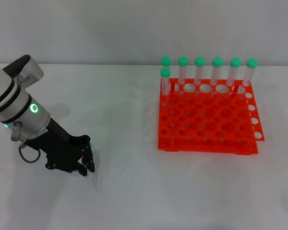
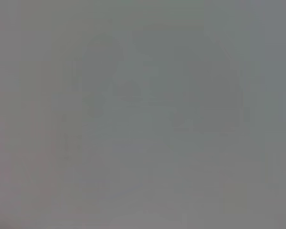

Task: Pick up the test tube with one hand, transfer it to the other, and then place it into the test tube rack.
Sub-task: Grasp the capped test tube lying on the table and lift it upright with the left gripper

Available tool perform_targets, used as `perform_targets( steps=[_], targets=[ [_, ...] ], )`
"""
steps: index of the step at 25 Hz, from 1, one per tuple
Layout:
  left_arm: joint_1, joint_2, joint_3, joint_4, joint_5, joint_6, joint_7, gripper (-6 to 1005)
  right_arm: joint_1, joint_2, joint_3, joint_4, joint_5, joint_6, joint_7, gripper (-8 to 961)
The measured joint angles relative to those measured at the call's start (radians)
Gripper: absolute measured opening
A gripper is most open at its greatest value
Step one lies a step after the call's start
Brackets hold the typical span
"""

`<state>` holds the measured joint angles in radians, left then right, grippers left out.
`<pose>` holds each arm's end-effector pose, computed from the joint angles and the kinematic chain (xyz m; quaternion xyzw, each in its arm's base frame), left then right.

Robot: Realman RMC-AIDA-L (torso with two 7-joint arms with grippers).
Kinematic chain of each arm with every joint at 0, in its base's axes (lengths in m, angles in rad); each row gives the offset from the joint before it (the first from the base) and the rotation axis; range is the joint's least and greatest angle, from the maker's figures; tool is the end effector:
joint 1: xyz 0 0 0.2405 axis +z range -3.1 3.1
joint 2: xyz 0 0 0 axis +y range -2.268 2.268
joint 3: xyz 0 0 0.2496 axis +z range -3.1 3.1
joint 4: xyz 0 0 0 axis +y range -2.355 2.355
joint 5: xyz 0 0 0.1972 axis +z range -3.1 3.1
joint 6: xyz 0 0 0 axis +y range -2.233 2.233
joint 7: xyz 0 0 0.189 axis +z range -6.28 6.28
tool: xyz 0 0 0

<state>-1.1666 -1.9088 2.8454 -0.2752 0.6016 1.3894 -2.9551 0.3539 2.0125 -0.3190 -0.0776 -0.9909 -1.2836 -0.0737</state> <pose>-0.2459 0.3818 -0.0352 -0.6025 -0.7804 0.1200 0.1169 0.3804 0.3336 0.0889 -0.6467 0.1136 0.1391 0.7413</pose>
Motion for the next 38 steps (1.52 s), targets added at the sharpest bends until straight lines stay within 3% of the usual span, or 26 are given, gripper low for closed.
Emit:
perform_targets(
  steps=[10, 26, 38],
  targets=[
    [0.007, 0.013, 0.0, 0.004, -0.043, 0.01, 0.027, 169, 0.001, 0.0, 0.0, 0.0, 0.0, 0.0, 0.0, 531],
    [-0.028, -0.011, 0.0, 0.014, -0.036, 0.041, 0.01, 240, -0.001, 0.0, 0.0, -0.001, 0.0, 0.0, 0.0, 531],
    [-0.03, -0.001, 0.002, 0.022, 0.007, 0.069, -0.04, 539, -0.003, 0.0, 0.0, -0.001, 0.0, 0.003, 0.0, 531]
  ],
)
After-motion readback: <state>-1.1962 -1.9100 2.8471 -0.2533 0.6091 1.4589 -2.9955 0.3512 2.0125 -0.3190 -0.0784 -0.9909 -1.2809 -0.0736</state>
